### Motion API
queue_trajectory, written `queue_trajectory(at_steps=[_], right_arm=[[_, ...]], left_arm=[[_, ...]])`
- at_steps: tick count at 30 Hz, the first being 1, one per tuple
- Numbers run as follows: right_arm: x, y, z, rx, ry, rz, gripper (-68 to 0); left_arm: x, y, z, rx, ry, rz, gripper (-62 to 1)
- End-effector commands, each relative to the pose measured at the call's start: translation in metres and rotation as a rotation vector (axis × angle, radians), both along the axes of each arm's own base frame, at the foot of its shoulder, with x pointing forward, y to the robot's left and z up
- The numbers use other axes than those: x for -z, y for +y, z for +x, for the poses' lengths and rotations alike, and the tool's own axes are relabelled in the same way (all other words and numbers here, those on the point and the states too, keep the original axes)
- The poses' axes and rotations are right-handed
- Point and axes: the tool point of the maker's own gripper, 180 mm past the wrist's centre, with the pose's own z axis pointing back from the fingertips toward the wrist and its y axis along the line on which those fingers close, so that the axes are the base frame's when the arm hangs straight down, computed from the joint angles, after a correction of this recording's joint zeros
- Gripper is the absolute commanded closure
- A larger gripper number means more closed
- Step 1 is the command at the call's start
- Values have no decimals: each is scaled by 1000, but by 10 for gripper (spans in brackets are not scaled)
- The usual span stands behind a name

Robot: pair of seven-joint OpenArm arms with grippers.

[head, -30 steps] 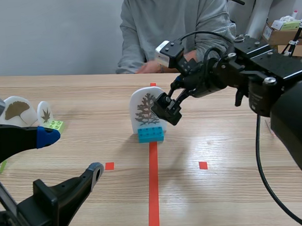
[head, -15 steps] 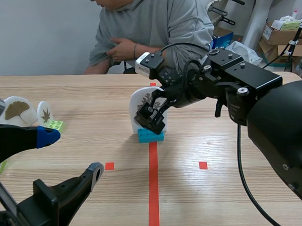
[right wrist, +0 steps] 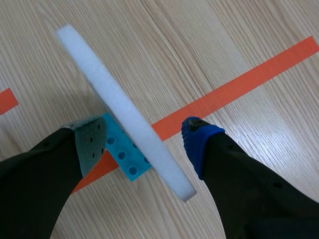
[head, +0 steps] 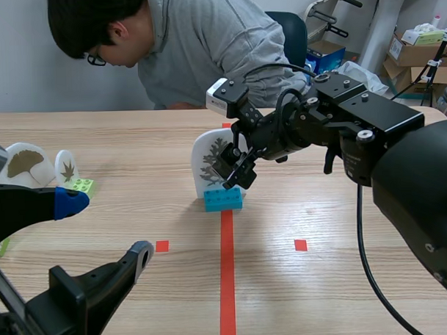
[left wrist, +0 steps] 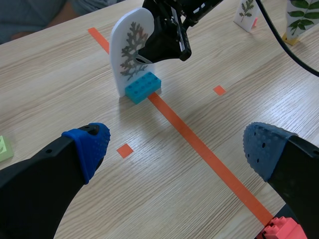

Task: Do the leaf sorting experiment

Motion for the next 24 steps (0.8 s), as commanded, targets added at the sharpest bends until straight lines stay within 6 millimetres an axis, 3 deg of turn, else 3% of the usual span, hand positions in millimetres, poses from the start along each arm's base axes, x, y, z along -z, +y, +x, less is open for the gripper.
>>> queue_trajectory(at_steps=[1,15,24], right_arm=[[-16,1,10,0,-40,18,-312],[-15,-1,10,1,-33,0,-98],[-15,-1,10,1,-33,0,-15]], left_arm=[[-11,-4,2,0,-29,-29,-572],[-11,-4,2,0,-29,-29,-572],[-11,-4,2,0,-29,-29,-572]])
